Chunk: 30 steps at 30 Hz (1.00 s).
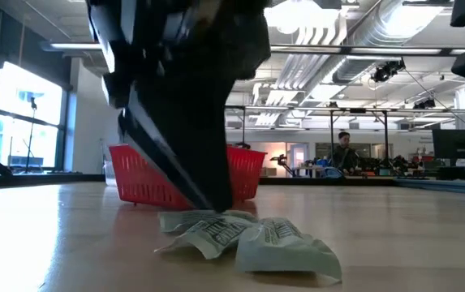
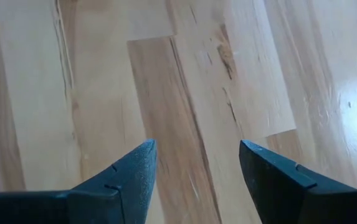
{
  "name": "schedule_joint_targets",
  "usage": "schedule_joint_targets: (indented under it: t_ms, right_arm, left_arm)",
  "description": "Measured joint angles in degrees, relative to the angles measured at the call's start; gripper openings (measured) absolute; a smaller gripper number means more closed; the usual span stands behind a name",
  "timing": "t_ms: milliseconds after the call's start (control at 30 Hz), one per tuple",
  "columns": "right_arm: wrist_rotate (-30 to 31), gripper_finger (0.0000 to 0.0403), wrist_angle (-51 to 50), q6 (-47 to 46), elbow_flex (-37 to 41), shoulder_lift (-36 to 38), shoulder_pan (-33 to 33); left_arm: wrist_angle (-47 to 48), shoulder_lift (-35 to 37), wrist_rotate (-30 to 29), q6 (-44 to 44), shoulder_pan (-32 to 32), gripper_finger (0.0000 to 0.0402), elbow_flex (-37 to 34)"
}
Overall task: Pick and place Stevia / Truvia into bins
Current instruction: Put the white stevia packet into the red basket
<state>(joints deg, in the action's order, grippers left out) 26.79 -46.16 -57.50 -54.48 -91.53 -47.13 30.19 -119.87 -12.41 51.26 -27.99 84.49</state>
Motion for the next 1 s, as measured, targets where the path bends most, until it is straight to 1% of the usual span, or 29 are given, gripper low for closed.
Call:
schedule_joint_targets:
  t_ms: [200,300,400,633,733,833,900,933,1000]
  right_arm:
    - [0.05,0.0222,0.08,-0.56,0.0,0.0,0.0]
    - [-0.12,0.0221,0.08,-0.98,0.0,0.0,0.0]
    - [-0.27,0.0217,0.08,-1.63,0.0,0.0,0.0]
    - [-0.3,0.0211,0.07,-2.07,0.0,0.0,0.0]
    - [-0.31,0.0213,0.06,-2.09,0.0,0.0,0.0]
    - [-0.09,0.0216,0.06,-2.09,-0.01,0.0,0.0]
    - [0.07,0.0216,0.06,-2.09,-0.02,0.0,0.0]
    - [0.27,0.0215,0.08,-2.09,-0.02,0.0,0.0]
    - [0.39,0.0213,0.08,-2.09,-0.02,0.0,0.0]
  left_arm:
    - [0.44,-0.84,-0.43,0.0,0.22,0.0181,-0.01]
    - [0.56,-0.84,-0.46,0.01,0.15,0.0168,-0.01]
    - [1.1,-0.86,-1.22,-0.19,0.11,0.0134,-0.03]
    - [0.79,-0.71,0.42,-0.41,0.11,0.0024,-0.02]
    - [-1.19,-0.02,2.54,-0.22,0.17,0.0021,0.35]
    - [-1.75,0.92,3.14,-1.73,0.17,0.0038,4.79]
    - [0.27,1.46,1.95,-4.75,0.17,0.0042,9.14]
    - [3.29,1.55,0.36,-6.42,0.17,0.0039,11.63]
    - [13.73,1.55,-4.43,-8.96,0.21,0.0027,17.15]
